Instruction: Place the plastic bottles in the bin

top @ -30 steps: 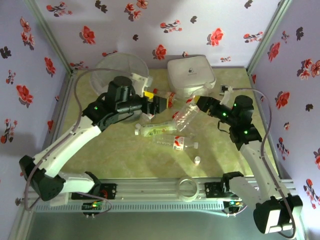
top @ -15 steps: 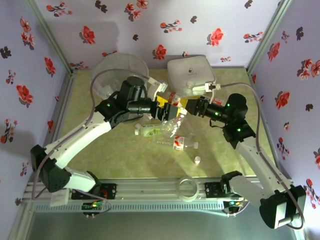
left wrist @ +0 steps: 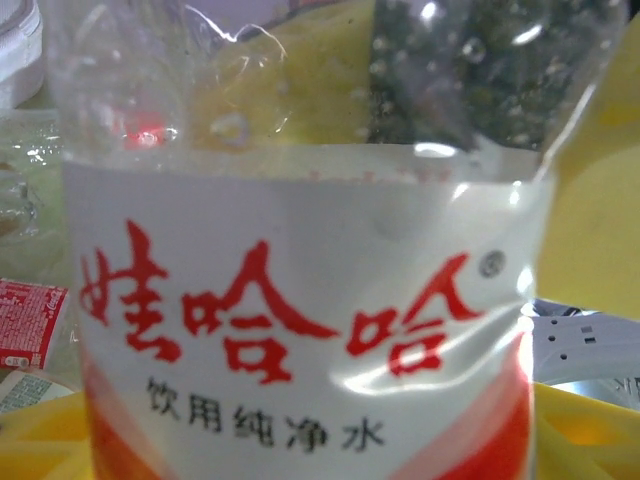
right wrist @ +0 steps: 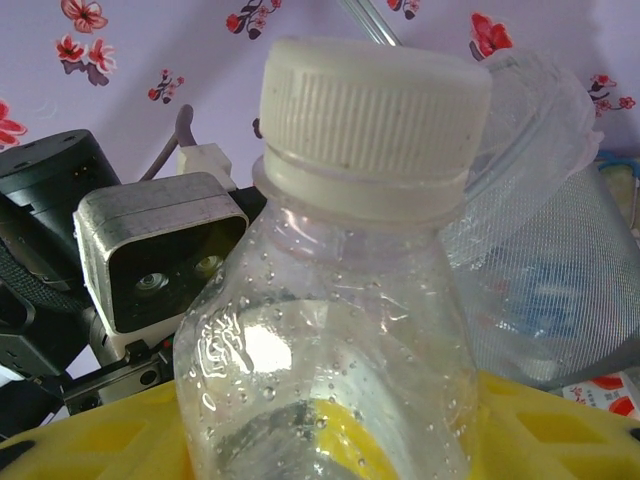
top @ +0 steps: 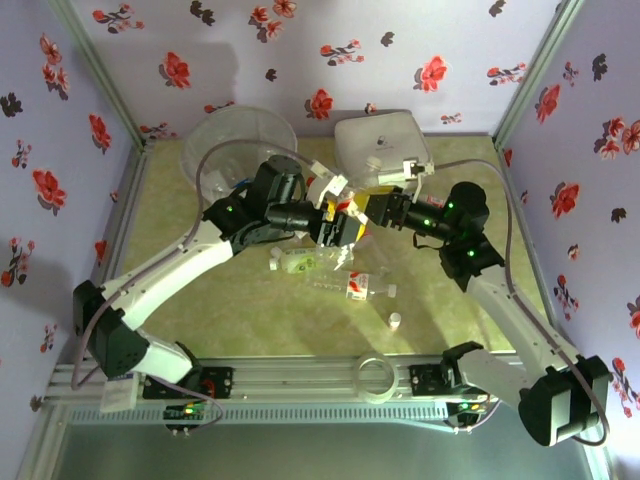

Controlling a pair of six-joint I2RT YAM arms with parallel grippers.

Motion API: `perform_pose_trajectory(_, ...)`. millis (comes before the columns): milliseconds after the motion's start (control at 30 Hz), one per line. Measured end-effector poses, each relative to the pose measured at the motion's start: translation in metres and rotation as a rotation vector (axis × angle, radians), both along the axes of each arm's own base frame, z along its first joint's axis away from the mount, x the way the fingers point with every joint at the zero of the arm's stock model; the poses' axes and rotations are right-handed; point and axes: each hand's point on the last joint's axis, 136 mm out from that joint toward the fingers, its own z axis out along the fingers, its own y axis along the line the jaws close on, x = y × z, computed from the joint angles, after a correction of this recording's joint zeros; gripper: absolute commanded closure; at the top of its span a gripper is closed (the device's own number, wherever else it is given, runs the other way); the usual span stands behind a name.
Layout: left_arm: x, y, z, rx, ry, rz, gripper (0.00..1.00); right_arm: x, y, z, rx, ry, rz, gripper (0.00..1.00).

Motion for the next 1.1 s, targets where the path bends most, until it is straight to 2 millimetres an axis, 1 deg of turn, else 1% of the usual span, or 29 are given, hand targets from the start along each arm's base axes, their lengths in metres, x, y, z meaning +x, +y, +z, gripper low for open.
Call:
perform_pose_trajectory(133, 0.002, 0.001, 0.0, 0.006, -0.015, 0.008, 0.35, 0.002, -0.001, 0.003, -0.02, 0.01, -0.017, 0.2)
perform_pose_trajectory(267, 0.008, 0.004, -0.002, 0.029, -0.046, 0.035, 0.39, 0.006, -0.006, 0.004, -0.058, 0.007, -0.075, 0.01)
perform_pose_trajectory(367, 0.013, 0.005, -0.003, 0.042, -0.071, 0.053, 0.41, 0.006, -0.015, 0.004, -0.092, 0.0, -0.136, 0.01)
perform_pose_trajectory(467, 0.017, 0.008, -0.001, 0.056, -0.097, 0.072, 0.41, 0.003, -0.029, 0.009, -0.126, -0.019, -0.216, 0.01)
perform_pose_trajectory(567, 0.025, 0.015, 0.009, 0.069, -0.137, 0.109, 0.41, -0.002, -0.046, 0.015, -0.164, -0.046, -0.309, 0.01)
perform_pose_trajectory(633, 0.035, 0.024, 0.021, 0.074, -0.175, 0.155, 0.4, -0.006, -0.057, 0.016, -0.19, -0.058, -0.362, 0.01)
perform_pose_trajectory(767, 0.062, 0.058, 0.057, 0.096, -0.293, 0.296, 0.39, -0.009, -0.07, 0.005, -0.248, -0.039, -0.427, 0.01)
perform_pose_trajectory(833, 0.079, 0.088, 0.083, 0.091, -0.362, 0.403, 0.39, -0.008, -0.075, -0.004, -0.281, -0.015, -0.451, 0.01)
perform_pose_trajectory(867, 0.085, 0.101, 0.092, 0.085, -0.383, 0.447, 0.39, -0.008, -0.077, -0.009, -0.295, -0.003, -0.46, 0.01)
perform_pose_trajectory(933, 0.105, 0.141, 0.113, 0.072, -0.425, 0.582, 0.38, -0.007, -0.08, -0.019, -0.322, 0.019, -0.474, 0.01)
perform_pose_trajectory(1033, 0.133, 0.196, 0.128, 0.086, -0.457, 0.776, 0.38, -0.005, -0.083, -0.035, -0.354, 0.055, -0.488, 0.01)
perform_pose_trajectory(1100, 0.148, 0.218, 0.127, 0.098, -0.449, 0.858, 0.39, -0.005, -0.085, -0.045, -0.374, 0.078, -0.496, 0.01)
